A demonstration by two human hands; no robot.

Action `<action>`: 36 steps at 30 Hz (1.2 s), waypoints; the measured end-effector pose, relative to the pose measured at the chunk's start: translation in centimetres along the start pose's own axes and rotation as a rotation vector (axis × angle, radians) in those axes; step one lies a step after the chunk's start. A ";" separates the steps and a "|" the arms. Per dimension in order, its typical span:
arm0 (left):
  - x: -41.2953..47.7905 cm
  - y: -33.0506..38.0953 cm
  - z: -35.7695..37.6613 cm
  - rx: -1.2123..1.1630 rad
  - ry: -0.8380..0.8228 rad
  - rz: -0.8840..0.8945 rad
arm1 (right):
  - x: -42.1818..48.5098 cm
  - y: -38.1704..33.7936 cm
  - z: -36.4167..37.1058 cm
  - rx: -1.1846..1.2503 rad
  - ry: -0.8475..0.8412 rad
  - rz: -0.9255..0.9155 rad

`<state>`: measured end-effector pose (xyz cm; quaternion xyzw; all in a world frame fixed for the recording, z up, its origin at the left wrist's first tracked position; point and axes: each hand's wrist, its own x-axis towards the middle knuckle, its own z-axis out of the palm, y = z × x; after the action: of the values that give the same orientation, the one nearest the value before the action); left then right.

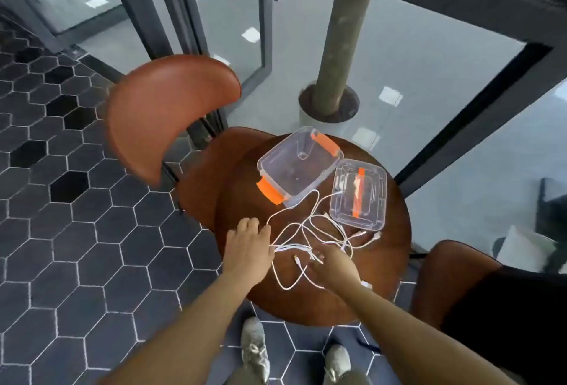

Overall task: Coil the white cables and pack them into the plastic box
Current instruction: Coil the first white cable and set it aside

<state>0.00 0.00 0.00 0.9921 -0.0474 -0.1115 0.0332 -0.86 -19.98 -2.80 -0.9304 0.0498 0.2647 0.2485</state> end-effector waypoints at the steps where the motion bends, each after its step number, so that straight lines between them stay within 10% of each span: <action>1: 0.4 -0.1 0.4 0.004 -0.023 0.008 | 0.7 0.2 0.5 0.010 0.013 0.013; 13: 2.3 -0.8 4.0 -0.130 -0.013 0.024 | 4.9 1.5 1.8 -0.084 -0.058 0.029; 29: 1.0 1.4 -9.5 -1.432 0.298 -0.343 | 4.8 6.6 -5.8 -0.068 0.118 0.162; 36: 0.4 2.6 -11.8 -1.441 0.199 -0.224 | 2.3 -1.3 -7.7 0.465 -0.036 -0.279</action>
<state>2.86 -2.00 11.62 0.7286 0.1423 -0.0271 0.6694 4.99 -22.51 2.23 -0.8414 -0.0239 0.2257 0.4905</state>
